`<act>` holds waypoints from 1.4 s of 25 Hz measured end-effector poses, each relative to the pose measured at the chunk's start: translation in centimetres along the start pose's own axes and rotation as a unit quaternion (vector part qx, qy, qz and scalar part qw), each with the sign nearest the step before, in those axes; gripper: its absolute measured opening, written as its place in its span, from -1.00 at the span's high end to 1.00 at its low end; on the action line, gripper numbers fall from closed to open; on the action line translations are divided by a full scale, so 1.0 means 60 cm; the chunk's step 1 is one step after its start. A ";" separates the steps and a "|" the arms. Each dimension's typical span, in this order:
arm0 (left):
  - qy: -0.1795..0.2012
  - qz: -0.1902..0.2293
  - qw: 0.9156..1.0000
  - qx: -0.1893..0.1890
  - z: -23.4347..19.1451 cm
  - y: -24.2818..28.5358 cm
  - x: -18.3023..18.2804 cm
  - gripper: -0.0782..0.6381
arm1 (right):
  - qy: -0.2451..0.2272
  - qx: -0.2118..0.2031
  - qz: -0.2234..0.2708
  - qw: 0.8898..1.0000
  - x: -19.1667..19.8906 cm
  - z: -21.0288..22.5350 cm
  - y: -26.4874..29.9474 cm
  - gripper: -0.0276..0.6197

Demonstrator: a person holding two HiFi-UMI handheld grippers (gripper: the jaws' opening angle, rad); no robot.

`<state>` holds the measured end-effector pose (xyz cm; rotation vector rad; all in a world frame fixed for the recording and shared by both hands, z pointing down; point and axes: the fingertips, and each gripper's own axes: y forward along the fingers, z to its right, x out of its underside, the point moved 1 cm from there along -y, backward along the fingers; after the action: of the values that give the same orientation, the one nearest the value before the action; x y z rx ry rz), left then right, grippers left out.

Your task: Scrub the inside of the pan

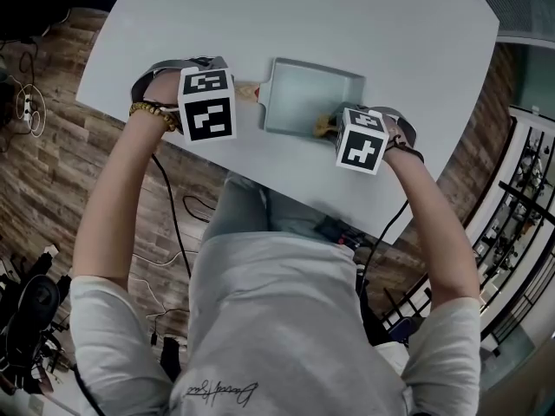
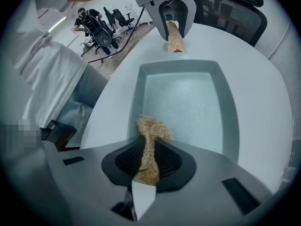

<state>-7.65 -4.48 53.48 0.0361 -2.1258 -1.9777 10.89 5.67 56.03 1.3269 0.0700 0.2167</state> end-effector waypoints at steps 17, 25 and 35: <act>0.027 -0.006 1.000 0.007 0.008 0.004 0.004 0.37 | 0.105 0.043 0.132 0.985 -0.020 0.017 -0.042 0.68; 0.035 -0.010 0.999 0.010 0.010 0.010 0.017 0.34 | 0.178 0.066 0.221 0.957 -0.021 0.021 -0.081 0.68; 0.039 -0.007 0.999 -0.005 0.004 -0.009 0.016 0.25 | 0.246 0.114 0.293 0.917 0.006 0.000 -0.119 0.68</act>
<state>-8.69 -4.47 53.10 0.1265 -2.0729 -1.9604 12.08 4.17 49.14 1.4725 0.1240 1.0814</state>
